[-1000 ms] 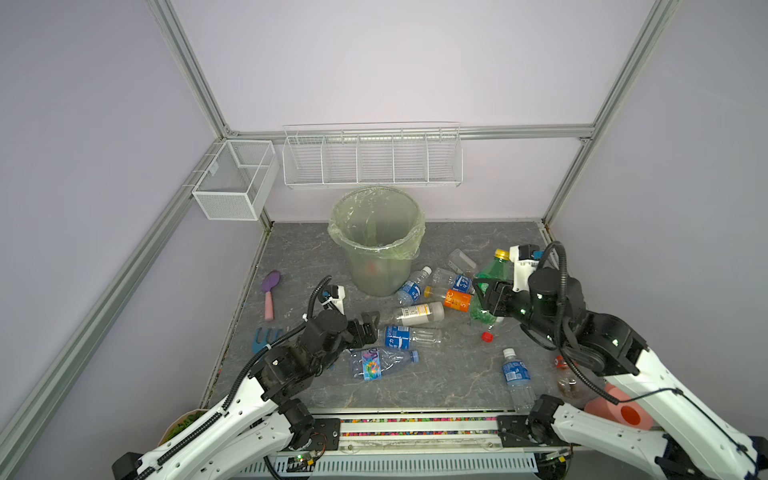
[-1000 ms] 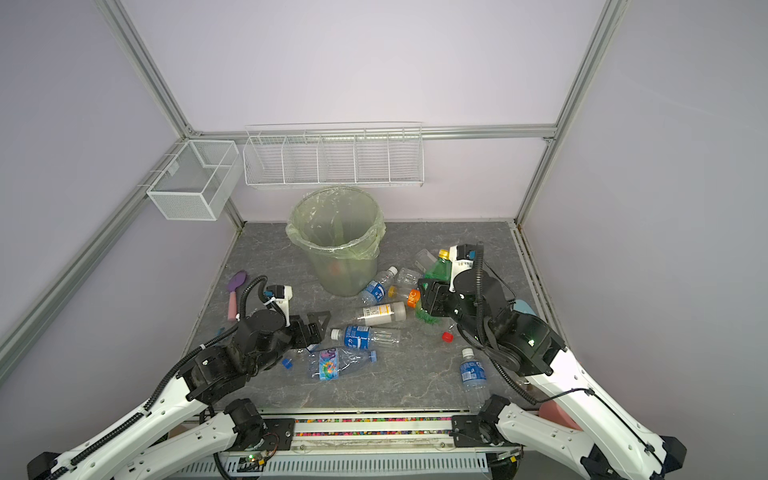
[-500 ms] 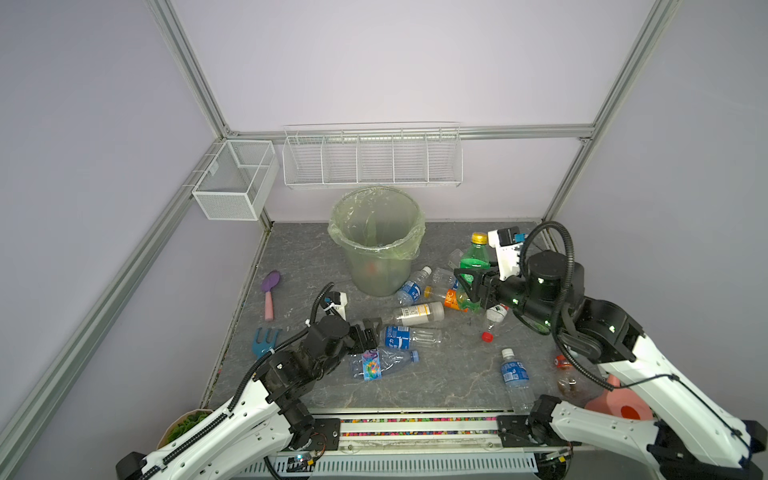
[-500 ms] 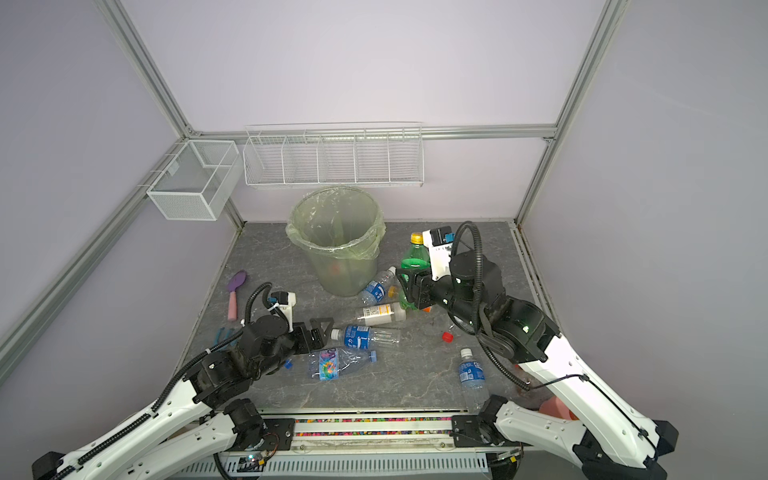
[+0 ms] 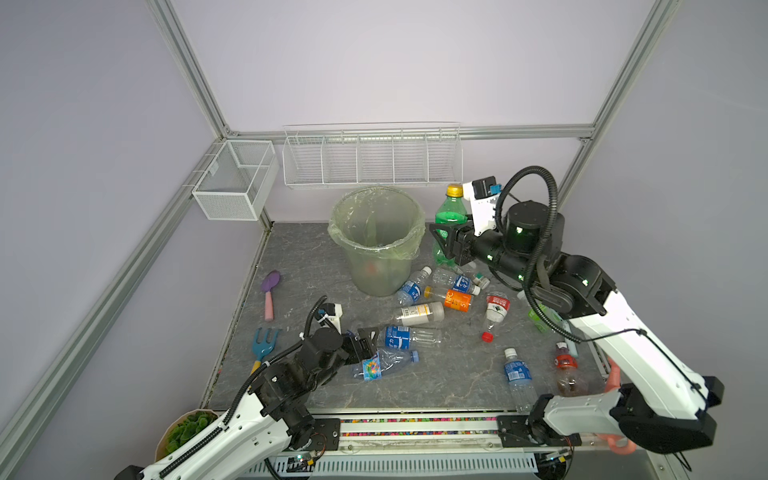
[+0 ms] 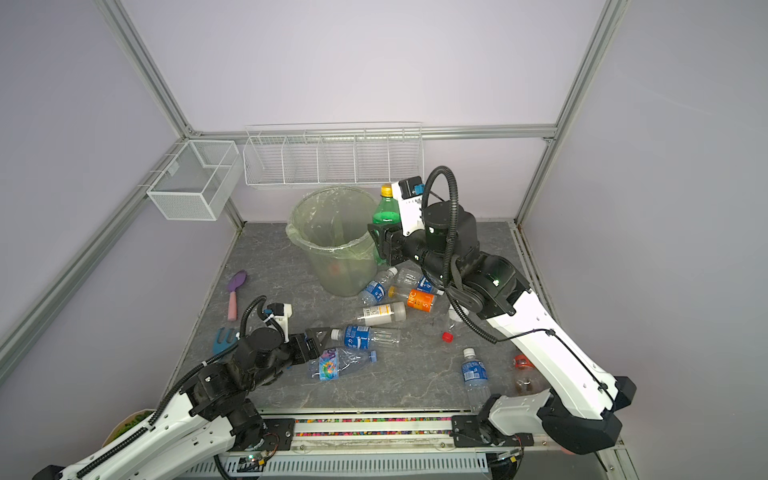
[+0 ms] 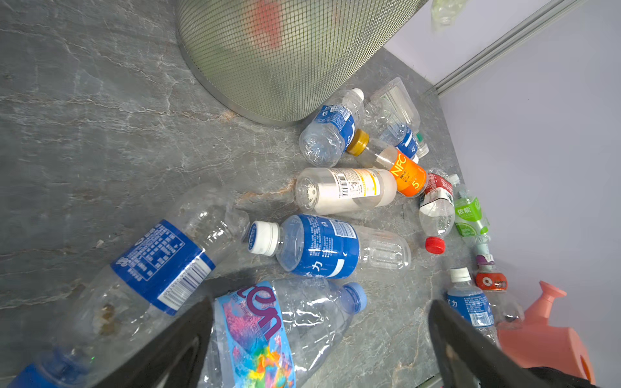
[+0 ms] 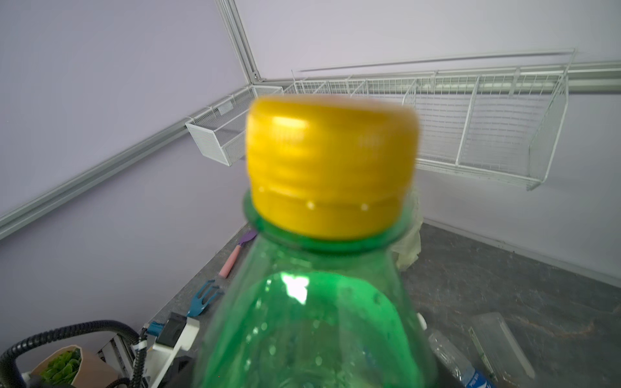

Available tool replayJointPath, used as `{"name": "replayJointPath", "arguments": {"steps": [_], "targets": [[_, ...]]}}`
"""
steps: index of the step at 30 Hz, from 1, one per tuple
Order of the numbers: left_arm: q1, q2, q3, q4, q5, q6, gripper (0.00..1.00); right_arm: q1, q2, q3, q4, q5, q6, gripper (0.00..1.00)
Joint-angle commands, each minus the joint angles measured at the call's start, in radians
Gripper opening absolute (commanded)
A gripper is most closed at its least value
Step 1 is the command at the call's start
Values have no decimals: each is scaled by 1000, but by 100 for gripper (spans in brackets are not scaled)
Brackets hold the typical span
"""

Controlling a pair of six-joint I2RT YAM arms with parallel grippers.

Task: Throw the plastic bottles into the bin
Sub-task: 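Lift the green soda bottle with the right gripper and carry it over the bin, then open the right gripper to drop the green bottle into the bin and withdraw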

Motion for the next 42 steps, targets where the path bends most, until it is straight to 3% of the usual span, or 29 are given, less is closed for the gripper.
{"name": "replayJointPath", "arguments": {"steps": [1,7,13,14,15,16,17,18,23,29,32,35,42], "targets": [[-6,-18,-6,4,11,-27,99,7,52,93,68,13,-61,7],[-6,-21,1,18,31,-30,99,7,257,347,49,16,-91,7],[-7,-22,12,21,42,-30,99,-35,611,724,-101,19,-92,11],[-7,-23,16,20,45,-32,99,-49,675,795,-143,2,-79,19],[-6,-24,21,16,45,-31,99,-65,748,885,-196,-7,-58,36],[-6,-25,28,10,48,-30,99,-84,807,950,-244,-26,-34,61],[-6,-28,36,2,49,-28,99,-102,843,977,-279,-41,-5,95],[-6,-30,44,-6,49,-24,99,-110,851,976,-303,-29,18,88],[-7,-47,74,-56,31,-6,100,-114,726,756,-229,-12,9,88],[-6,-11,89,-46,35,7,100,-102,619,733,-258,-3,-20,88],[-7,13,99,-39,38,17,100,-84,537,645,-253,10,-31,88],[-7,38,119,-55,40,39,100,-65,413,464,-210,25,-29,88],[-7,153,126,-58,77,77,100,-56,10,-121,-1,27,42,88]]}}
